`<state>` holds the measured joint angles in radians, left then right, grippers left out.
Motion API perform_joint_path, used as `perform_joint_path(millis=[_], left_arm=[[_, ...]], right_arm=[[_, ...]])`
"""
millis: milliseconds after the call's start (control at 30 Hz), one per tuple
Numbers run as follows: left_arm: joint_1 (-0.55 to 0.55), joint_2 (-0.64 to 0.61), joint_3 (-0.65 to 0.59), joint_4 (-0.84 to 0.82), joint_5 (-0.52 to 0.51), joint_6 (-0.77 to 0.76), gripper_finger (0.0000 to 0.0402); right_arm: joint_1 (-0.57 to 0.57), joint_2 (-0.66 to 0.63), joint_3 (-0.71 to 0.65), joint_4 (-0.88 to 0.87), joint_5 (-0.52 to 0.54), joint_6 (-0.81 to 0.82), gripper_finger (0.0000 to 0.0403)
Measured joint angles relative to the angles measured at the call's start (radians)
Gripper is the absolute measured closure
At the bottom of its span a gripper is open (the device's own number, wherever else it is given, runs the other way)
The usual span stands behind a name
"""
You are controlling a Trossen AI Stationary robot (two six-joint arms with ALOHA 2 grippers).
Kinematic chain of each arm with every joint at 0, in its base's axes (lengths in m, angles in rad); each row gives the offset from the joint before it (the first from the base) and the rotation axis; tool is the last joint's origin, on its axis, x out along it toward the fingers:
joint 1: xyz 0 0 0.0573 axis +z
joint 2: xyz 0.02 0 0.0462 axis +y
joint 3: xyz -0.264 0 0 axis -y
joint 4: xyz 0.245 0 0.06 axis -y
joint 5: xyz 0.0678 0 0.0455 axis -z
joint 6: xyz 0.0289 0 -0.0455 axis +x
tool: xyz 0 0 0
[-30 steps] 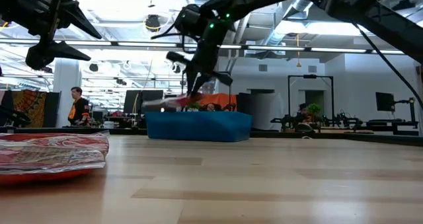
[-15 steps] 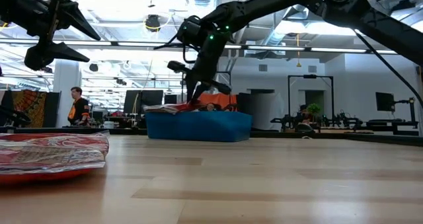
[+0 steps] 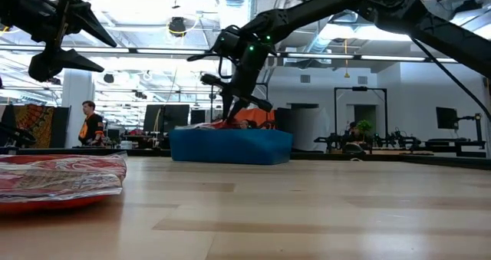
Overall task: Sort popcorn bags into baskets
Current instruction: Put the red popcorn bag into the blue bin
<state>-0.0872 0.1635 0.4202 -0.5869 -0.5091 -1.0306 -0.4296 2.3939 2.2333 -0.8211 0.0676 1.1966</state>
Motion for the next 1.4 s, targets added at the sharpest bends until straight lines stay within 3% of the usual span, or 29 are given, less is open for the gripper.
perform_joint_path(millis=[267,667,867,1000,1133,1267,1400], left_arm=[[0.0,0.0,0.0,0.0,0.0,0.025,0.0152],[0.0,0.0,0.0,0.001,0.007,0.025,0.0152],[0.0,0.0,0.0,0.001,0.036,0.026,0.0152],[0.0,0.0,0.0,0.001,0.061,0.026,0.0152],[0.0,0.0,0.0,0.0,0.083,0.036,0.0152],[0.0,0.0,0.0,0.0,0.082,0.04,0.0152],[0.0,0.0,0.0,0.001,0.082,0.04,0.0152]], right_arm=[[0.003,0.0,0.0,0.009,-0.02,-0.077,0.0342],[-0.004,-0.011,0.0,-0.005,-0.073,-0.15,0.0211],[0.015,-0.131,0.004,-0.1,-0.06,-0.315,0.0204],[0.108,-0.183,0.001,-0.17,-0.063,-0.408,0.0218],[0.276,-0.204,0.003,-0.175,-0.047,-0.42,0.023],[0.446,-0.134,0.0,-0.142,0.023,-0.407,0.0234],[0.559,-0.04,-0.001,-0.06,0.027,-0.329,0.0229]])
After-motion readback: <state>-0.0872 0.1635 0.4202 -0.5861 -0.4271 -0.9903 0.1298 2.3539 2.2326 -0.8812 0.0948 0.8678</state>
